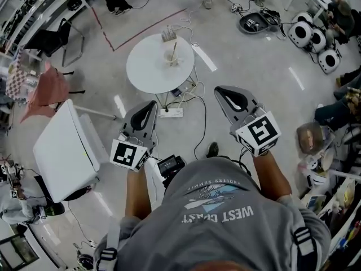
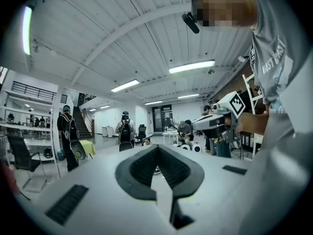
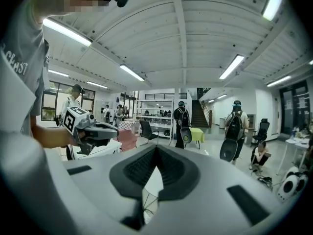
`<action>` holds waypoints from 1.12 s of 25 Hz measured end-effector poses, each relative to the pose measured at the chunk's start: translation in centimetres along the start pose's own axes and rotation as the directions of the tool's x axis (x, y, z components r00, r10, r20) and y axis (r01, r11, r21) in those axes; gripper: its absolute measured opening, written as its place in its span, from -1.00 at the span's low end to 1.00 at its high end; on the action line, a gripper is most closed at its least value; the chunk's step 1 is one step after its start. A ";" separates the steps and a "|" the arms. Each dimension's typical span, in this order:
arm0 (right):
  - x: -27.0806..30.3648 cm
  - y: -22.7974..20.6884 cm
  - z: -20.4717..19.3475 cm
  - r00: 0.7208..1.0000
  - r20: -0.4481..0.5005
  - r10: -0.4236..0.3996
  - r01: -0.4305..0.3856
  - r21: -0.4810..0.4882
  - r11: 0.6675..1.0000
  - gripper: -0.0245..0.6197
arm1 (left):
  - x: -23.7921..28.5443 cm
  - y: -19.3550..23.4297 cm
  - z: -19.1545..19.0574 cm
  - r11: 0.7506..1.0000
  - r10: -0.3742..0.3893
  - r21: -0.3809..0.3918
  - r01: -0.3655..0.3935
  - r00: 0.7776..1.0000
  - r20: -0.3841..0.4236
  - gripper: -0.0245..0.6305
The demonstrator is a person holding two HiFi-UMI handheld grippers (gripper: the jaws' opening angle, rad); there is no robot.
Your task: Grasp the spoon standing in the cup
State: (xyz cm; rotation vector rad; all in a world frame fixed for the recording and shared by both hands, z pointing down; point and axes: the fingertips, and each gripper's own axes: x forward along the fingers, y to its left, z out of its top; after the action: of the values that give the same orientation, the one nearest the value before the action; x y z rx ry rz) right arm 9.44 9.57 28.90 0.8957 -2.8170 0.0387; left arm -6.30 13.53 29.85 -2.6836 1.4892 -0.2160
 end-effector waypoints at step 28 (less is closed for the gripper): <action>4.8 -8.3 -0.5 0.999 0.022 0.047 -0.048 0.045 0.998 -0.92 | 8.7 3.7 1.0 1.000 0.015 -0.008 -0.015 1.000 -0.013 -0.93</action>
State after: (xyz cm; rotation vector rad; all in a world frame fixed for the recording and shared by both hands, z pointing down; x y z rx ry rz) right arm 10.42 0.10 30.05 0.8431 -2.8680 0.1010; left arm -4.72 4.13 29.18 -2.6814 1.5168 -0.2279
